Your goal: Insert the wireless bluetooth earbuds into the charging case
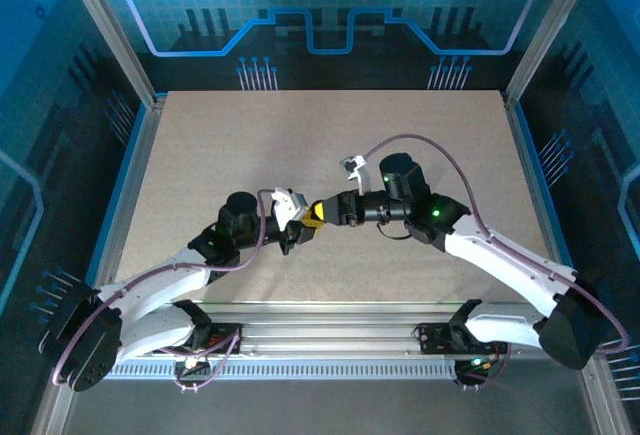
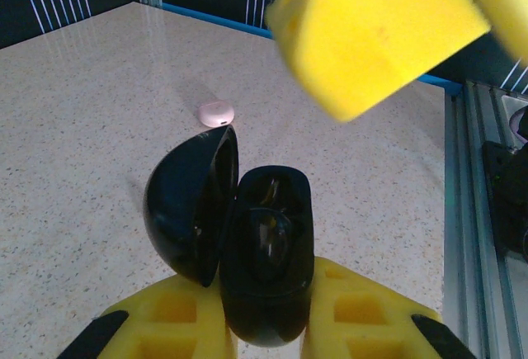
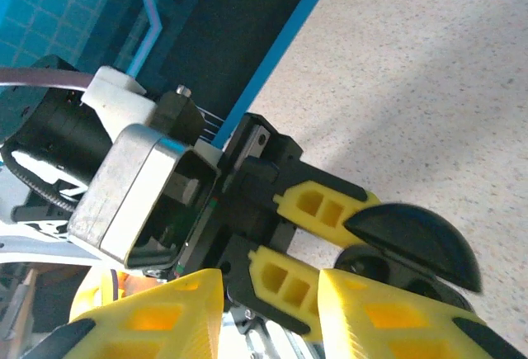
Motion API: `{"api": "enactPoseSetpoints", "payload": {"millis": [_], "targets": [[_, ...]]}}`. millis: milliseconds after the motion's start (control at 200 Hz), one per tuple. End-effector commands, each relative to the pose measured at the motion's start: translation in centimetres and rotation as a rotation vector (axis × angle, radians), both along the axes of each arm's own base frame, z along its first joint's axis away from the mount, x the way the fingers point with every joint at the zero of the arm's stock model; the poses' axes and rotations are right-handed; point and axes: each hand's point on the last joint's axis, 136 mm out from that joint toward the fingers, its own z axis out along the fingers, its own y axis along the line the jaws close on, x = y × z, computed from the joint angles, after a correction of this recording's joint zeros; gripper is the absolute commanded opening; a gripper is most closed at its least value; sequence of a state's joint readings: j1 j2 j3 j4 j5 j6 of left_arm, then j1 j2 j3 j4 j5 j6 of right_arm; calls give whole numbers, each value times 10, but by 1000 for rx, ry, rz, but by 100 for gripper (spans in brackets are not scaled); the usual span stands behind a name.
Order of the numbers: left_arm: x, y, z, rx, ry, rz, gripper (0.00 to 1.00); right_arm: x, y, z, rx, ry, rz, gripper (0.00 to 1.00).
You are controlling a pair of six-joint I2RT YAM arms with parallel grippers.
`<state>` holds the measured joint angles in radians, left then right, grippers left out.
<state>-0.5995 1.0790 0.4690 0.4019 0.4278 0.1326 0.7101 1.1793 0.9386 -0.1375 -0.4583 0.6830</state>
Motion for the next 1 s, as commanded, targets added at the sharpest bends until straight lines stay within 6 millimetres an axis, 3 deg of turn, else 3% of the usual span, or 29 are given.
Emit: {"api": "enactPoseSetpoints", "payload": {"millis": [0, 365, 525, 765, 996], "targets": [[5, -1, 9, -6, -39, 10, 15, 5, -24, -1, -98, -13, -67, 37], [25, 19, -25, 85, 17, 175, 15, 35, -73, -59, -561, 120, -160, 39], [35, 31, -36, 84, 90, 292, 14, 68, -93, -80, -851, 12, -83, 36], [38, 48, -45, 44, 185, 421, 14, 111, -102, -125, -1124, -86, 85, 36], [30, 66, -52, 50, 231, 496, 14, 116, -94, -175, -1156, -13, 206, 36]]}}
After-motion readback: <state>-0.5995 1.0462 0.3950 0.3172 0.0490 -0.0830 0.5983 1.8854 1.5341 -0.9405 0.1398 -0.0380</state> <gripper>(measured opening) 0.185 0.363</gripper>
